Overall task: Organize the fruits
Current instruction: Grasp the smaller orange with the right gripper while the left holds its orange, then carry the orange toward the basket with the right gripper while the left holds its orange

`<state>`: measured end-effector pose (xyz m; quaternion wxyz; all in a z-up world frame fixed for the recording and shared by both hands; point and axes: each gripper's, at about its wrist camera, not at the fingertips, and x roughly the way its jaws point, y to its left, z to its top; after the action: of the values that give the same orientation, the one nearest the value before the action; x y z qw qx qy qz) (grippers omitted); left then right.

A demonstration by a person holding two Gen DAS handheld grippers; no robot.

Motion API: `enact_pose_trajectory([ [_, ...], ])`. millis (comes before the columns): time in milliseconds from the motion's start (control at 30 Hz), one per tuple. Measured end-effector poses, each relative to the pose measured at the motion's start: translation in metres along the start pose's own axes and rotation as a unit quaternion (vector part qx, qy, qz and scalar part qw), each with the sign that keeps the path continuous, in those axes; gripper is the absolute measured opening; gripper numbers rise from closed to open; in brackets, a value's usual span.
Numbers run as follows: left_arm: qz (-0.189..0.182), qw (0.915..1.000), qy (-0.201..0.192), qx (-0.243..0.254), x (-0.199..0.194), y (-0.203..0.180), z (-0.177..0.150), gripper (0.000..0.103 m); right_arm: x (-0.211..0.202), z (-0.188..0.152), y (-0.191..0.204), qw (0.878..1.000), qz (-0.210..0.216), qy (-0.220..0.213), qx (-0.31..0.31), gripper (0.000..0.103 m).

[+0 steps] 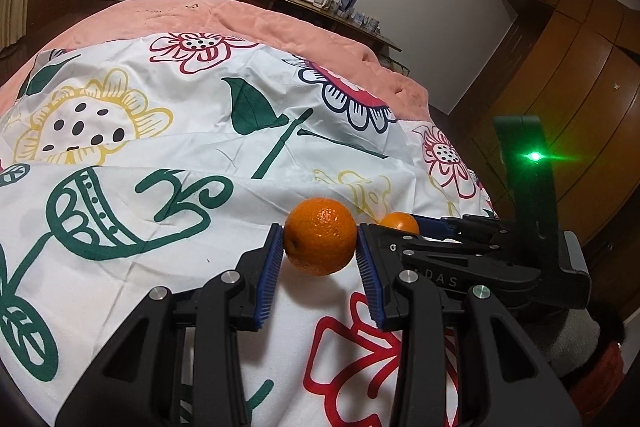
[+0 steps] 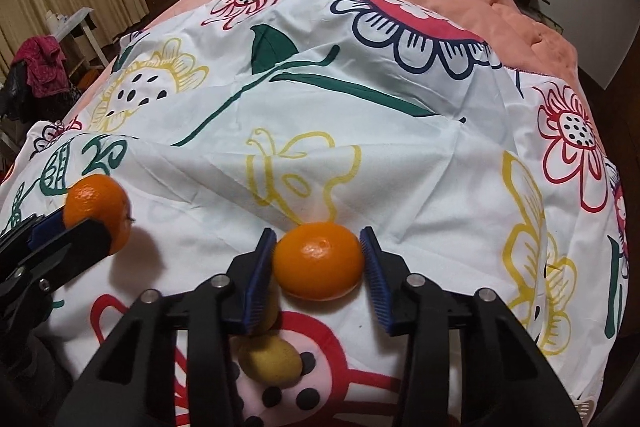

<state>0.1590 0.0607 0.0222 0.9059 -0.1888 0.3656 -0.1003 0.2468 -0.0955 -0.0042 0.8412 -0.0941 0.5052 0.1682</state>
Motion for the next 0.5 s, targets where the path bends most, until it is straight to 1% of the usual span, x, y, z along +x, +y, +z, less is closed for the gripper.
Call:
enact_pose_trajectory([
  [200, 0.0, 1.0, 0.0, 0.0, 0.0, 0.0, 0.0, 0.038, -0.013, -0.007, -0.007, 1.0, 0.012, -0.015, 0.024, 0.043],
  [400, 0.003, 1.0, -0.003, 0.004, -0.001, 0.0, 0.0, 0.038, -0.04, -0.021, -0.025, 0.996, 0.031, -0.045, 0.073, 0.043],
  [500, 0.006, 0.9999, -0.005, 0.007, -0.003, -0.002, -0.002, 0.038, -0.051, -0.03, -0.031, 0.994, 0.035, -0.056, 0.087, 0.043],
])
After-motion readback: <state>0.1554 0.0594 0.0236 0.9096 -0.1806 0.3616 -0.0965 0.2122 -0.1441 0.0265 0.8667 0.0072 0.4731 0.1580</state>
